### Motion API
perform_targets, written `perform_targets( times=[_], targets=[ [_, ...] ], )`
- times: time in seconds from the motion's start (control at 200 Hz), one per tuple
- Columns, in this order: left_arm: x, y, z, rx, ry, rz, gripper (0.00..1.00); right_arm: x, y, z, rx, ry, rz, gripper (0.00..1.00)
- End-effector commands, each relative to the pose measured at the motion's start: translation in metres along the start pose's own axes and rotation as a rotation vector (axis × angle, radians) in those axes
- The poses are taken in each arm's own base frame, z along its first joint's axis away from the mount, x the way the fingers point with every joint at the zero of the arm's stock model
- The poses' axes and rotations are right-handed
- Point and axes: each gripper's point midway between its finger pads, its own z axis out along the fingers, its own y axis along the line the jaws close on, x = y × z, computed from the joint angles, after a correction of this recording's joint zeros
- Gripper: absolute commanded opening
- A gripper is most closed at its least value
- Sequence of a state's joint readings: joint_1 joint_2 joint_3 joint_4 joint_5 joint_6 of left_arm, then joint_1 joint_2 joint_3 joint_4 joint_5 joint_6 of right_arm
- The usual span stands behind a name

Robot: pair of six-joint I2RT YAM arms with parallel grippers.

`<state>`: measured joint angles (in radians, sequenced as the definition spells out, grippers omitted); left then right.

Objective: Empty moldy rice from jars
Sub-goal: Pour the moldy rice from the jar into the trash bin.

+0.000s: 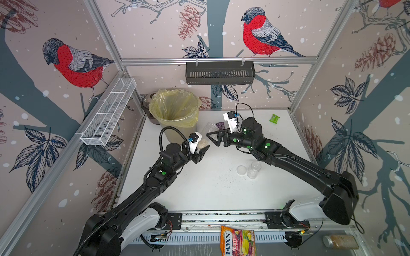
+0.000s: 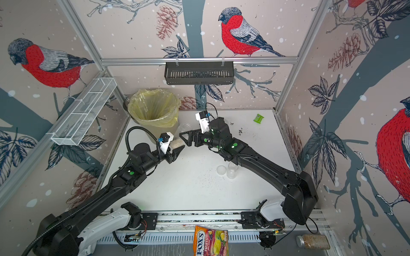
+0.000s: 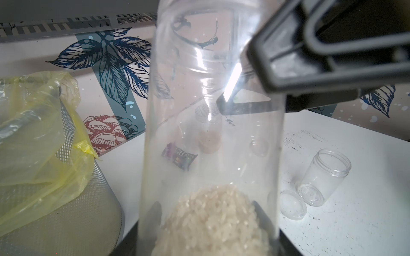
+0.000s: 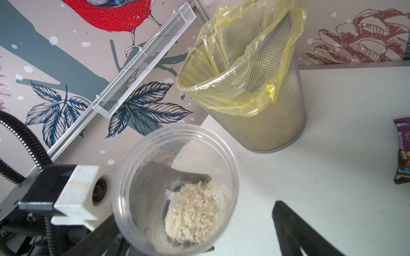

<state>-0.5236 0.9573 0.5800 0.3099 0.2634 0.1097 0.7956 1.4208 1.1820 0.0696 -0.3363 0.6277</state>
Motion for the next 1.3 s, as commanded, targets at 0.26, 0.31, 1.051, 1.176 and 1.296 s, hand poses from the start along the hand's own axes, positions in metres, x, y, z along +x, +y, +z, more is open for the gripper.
perform_targets(
  times=[0.26, 0.31, 1.051, 1.176, 1.296],
  targets=[
    [-0.014, -0.002, -0.001, 0.014, -0.071, 0.021, 0.00, -0.012, 0.012, 0.021, -0.072, -0.024, 0.013, 0.88],
    [-0.014, -0.002, -0.001, 0.014, -0.071, 0.022, 0.00, -0.011, 0.013, 0.023, -0.081, -0.020, 0.019, 0.86],
    [-0.023, 0.009, -0.009, -0.061, -0.142, 0.008, 0.61, -0.019, 0.006, 0.030, -0.068, -0.043, 0.105, 0.43],
    [-0.023, 0.011, -0.011, -0.081, -0.152, 0.013, 0.82, -0.021, 0.000, 0.034, -0.029, -0.033, 0.119, 0.41],
    [-0.025, 0.010, -0.009, -0.072, -0.162, 0.023, 0.98, -0.031, -0.003, 0.037, -0.004, -0.050, 0.145, 0.40]
  ],
)
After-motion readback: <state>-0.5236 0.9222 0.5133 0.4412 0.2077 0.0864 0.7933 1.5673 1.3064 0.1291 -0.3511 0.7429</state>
